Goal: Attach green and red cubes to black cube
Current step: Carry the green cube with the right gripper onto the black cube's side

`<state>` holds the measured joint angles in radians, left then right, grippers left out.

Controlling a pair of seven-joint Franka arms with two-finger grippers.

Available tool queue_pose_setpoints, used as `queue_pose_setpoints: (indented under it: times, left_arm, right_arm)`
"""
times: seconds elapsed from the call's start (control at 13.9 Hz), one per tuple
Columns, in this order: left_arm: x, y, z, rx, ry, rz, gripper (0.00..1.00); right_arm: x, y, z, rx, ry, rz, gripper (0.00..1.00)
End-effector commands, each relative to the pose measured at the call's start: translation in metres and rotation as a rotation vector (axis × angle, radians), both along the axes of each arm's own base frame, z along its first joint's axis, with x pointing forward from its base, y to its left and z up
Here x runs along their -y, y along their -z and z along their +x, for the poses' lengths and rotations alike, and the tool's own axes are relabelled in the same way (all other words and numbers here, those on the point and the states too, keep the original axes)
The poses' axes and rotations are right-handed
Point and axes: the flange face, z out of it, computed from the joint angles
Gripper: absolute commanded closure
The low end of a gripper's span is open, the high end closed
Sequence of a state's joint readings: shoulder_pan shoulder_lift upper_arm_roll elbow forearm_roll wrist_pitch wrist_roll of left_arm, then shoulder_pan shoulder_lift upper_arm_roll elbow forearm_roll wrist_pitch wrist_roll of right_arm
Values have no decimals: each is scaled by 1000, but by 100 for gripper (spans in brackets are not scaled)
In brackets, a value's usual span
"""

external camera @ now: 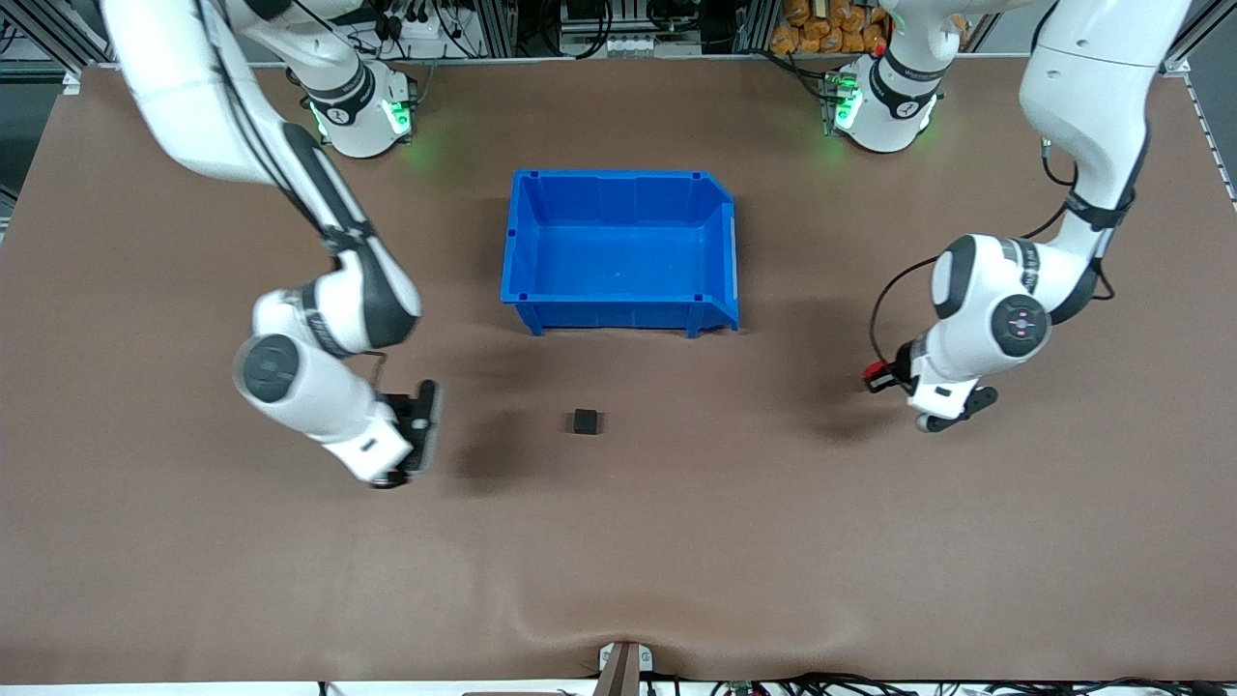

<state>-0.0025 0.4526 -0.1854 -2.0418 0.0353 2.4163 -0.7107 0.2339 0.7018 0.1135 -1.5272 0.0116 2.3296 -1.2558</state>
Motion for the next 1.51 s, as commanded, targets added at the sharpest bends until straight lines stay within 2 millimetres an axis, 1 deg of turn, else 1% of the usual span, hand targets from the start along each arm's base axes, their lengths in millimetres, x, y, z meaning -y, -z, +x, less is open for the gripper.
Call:
queue_pose_setpoints:
  times: [0.0, 0.07, 0.29, 0.43, 0.5, 0.57, 0.65, 0.72, 0.79, 0.86, 0.93, 1.08, 1.22, 1.36, 1.44]
  left_arm:
    - [16, -27, 22, 24, -145, -6, 100]
    - [33, -30, 34, 16, -214, -18, 100]
    - [69, -34, 75, -25, -414, -27, 100]
    - [87, -33, 94, -19, -505, -54, 100]
    - [95, -27, 98, -28, -536, -70, 100]
    - [105, -22, 100, -41, -558, -83, 100]
    - [111, -17, 102, -46, -573, -89, 100]
    - [113, -14, 108, -47, -613, -98, 100]
    - [120, -10, 111, -59, -664, -108, 100]
    - [141, -7, 112, -62, -694, -119, 100]
    - [159, 0, 110, -70, -732, -122, 100]
    - [181, 1, 113, -68, -806, -137, 100]
    - [210, 2, 102, -81, -856, -154, 100]
    - [239, 3, 89, -94, -904, -159, 100]
    - [255, 5, 80, -101, -915, -153, 100]
  right_arm:
    - [-49, 21, 8, 1, -37, 11, 100]
    - [-67, 24, 1, -7, -16, 12, 100]
    - [-102, 45, -18, -47, 64, 10, 100]
    - [-116, 58, -27, -67, 91, 6, 100]
    - [-120, 63, -29, -72, 93, 5, 100]
    - [-125, 62, -29, -68, 98, 8, 100]
    - [-133, 64, -32, -69, 104, 10, 100]
    - [-141, 66, -35, -71, 109, 11, 100]
    - [-146, 68, -36, -71, 107, 12, 100]
    - [-153, 70, -39, -70, 98, 13, 100]
    - [-156, 71, -39, -68, 103, 15, 100]
    - [-163, 76, -44, -76, 106, 14, 100]
    - [-176, 76, -53, -81, 98, 13, 100]
    - [-182, 78, -58, -88, 102, 15, 100]
    - [-182, 79, -59, -91, 100, 14, 100]
